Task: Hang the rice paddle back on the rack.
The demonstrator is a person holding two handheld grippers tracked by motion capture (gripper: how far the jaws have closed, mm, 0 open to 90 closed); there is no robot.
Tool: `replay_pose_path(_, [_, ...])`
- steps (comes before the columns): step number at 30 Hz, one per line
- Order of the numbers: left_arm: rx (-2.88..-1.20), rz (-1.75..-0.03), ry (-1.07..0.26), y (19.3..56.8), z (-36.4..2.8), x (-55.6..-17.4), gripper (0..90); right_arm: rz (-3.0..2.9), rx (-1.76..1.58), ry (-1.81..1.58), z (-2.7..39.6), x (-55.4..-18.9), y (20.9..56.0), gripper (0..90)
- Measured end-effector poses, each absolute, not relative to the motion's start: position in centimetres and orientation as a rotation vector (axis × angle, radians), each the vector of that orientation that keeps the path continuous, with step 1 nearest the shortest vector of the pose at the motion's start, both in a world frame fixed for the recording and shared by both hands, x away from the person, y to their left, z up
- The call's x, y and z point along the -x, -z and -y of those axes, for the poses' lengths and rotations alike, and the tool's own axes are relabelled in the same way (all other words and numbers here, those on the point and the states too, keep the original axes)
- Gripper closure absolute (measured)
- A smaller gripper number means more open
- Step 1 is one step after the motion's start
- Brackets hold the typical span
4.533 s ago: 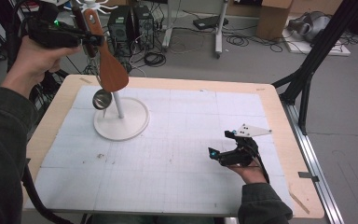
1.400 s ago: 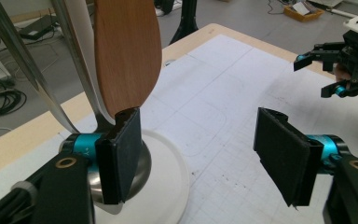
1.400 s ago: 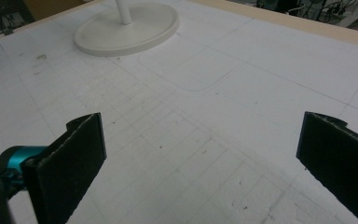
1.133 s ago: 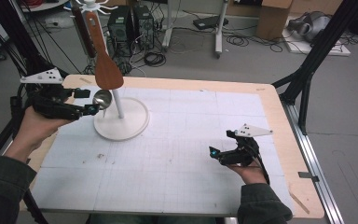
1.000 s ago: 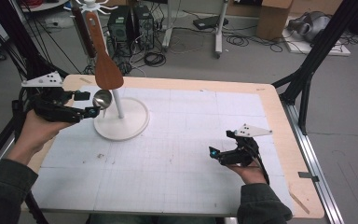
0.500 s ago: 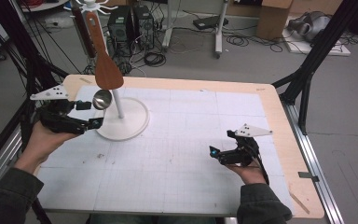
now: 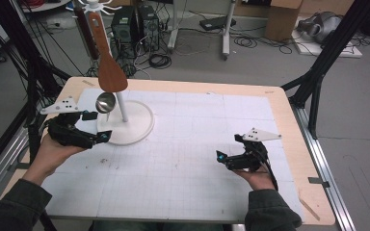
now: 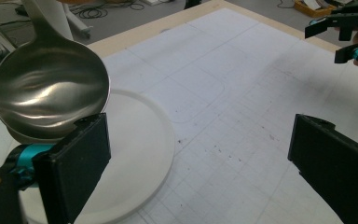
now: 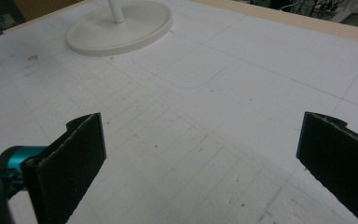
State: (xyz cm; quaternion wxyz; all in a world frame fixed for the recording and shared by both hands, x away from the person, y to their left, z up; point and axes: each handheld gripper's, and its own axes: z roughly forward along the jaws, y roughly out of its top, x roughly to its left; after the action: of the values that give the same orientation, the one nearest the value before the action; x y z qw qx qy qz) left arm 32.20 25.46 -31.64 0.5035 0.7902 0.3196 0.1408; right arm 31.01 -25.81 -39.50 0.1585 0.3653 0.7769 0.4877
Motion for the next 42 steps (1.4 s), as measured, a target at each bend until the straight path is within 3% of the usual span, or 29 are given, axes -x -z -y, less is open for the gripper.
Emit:
replay_pose_path(8, [-1.928,-0.776,-0.357,32.3,-25.1,-31.8,2.4,-2.225,-1.043,-1.395,25.8,-31.0,39.5,0.5])
replay_pose_path(42, [-1.98,-0.808,-0.355,36.5,-24.7,-30.2,1.7,-2.223,-1.051,-1.39,25.9,-30.9,39.6,0.5])
